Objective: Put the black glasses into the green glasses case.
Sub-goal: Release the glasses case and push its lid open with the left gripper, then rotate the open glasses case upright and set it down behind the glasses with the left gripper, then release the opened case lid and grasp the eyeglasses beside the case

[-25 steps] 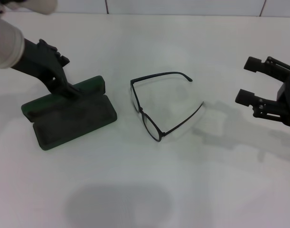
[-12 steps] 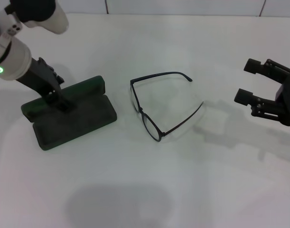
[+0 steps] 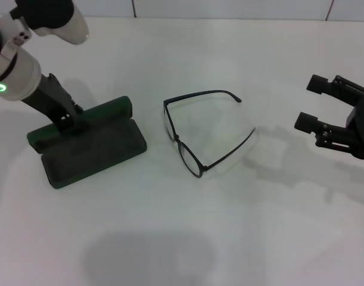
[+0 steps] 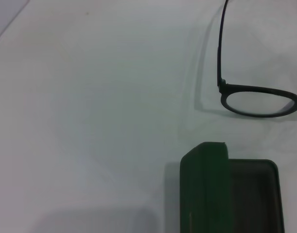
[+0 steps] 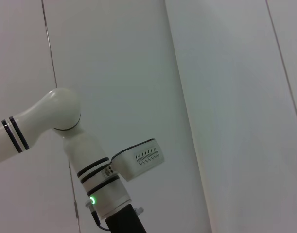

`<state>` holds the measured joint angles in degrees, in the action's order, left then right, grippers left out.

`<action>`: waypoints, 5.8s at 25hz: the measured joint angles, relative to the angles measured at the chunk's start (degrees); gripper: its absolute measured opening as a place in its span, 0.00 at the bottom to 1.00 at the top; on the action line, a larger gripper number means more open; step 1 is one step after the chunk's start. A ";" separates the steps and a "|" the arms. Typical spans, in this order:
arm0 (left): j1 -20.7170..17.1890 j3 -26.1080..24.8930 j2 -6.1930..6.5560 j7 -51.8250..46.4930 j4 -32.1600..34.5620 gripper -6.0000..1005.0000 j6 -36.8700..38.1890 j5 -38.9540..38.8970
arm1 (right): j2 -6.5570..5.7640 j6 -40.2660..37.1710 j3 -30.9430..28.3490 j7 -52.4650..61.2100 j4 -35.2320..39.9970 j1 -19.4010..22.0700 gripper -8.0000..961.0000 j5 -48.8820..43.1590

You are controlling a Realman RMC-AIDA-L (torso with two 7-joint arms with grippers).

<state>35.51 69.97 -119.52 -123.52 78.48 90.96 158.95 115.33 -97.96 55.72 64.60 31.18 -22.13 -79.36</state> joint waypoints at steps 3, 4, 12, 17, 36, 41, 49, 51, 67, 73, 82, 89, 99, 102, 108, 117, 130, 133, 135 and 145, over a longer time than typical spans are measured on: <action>0.00 0.33 -0.07 0.00 0.30 0.39 0.00 0.25 | 0.04 -0.04 0.00 0.00 -0.03 0.06 0.89 0.00; 0.00 0.38 -0.07 -0.01 0.55 0.36 0.00 0.28 | 0.05 -0.08 0.00 0.00 -0.07 0.08 0.89 0.00; -0.37 0.70 -0.19 0.04 4.69 0.21 -0.52 0.47 | 0.07 -0.68 0.00 -0.01 -0.79 0.40 0.89 0.00; -0.74 0.91 -0.19 0.01 10.40 0.21 -0.58 0.53 | 0.07 -1.53 0.00 -0.01 -1.27 0.52 0.89 0.00; 14.35 14.59 -0.37 4.30 -12.60 0.21 -29.80 -0.75 | 0.12 -4.87 0.04 -0.39 -3.81 2.80 0.89 -0.02; 17.36 17.28 -0.42 4.96 -20.88 0.21 -34.74 -1.54 | 0.15 -4.79 0.00 -1.62 -5.60 2.80 0.89 0.02; 18.43 23.18 -0.56 5.82 -22.75 0.23 -32.38 -6.93 | 0.10 -4.50 0.00 -1.88 -5.96 2.28 0.89 0.09; 18.64 24.17 -0.68 5.57 -22.52 0.25 -30.38 -7.76 | 0.09 -4.46 0.00 -1.88 -5.96 2.19 0.89 0.09; 18.50 25.13 -0.89 3.94 -22.68 0.35 -28.29 -9.48 | 0.07 -4.43 0.00 -1.94 -5.96 2.10 0.89 -0.03; 17.97 25.12 -0.80 3.50 -20.57 0.39 -28.09 -10.59 | -0.12 -4.30 0.13 -1.90 -5.96 2.07 0.89 -0.36; 9.32 22.43 -0.57 -0.32 -1.94 0.46 -24.75 -10.99 | -0.63 1.37 0.79 8.31 -4.65 -5.09 0.88 -6.20; -1.83 10.70 -0.35 1.46 13.78 0.47 -25.19 -29.46 | -0.03 10.99 10.15 29.34 3.82 -14.98 0.85 -15.56; -19.51 -0.31 -0.26 14.25 14.22 0.46 -23.38 -59.52 | -0.04 9.46 17.55 51.67 19.77 -24.28 0.76 -34.09; -22.66 -0.87 -0.32 16.47 11.86 0.46 -22.86 -62.70 | -0.13 9.13 17.85 57.40 18.99 -29.48 0.74 -39.28; -25.92 -0.67 -0.38 21.00 6.84 0.46 -20.86 -65.70 | 0.54 11.44 17.99 69.05 11.99 -40.84 0.74 -47.33; -27.65 -0.56 -0.38 27.04 0.78 0.46 -19.89 -66.29 | 0.91 14.81 21.39 72.04 -1.65 -50.85 0.74 -45.49; -27.23 -0.55 -0.30 37.83 -5.69 0.46 -17.92 -70.36 | 0.86 22.70 39.76 81.69 -2.12 -49.53 0.74 -32.73; -26.94 -0.71 -0.27 40.33 -7.87 0.46 -17.34 -71.45 | 0.86 25.15 41.56 82.76 -2.17 -48.30 0.74 -30.43; -26.71 -0.81 -0.27 41.44 -8.89 0.46 -17.06 -71.58 | 0.86 26.21 41.90 83.20 -2.18 -47.41 0.72 -29.79; -24.78 -0.68 -0.27 44.73 -13.21 0.46 -16.48 -71.60 | 0.86 30.78 44.36 84.54 -2.35 -44.90 0.61 -25.74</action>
<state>10.73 69.29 -119.79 -78.79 65.28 74.48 87.35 116.18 -67.17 100.08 149.14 28.84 -67.04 -105.10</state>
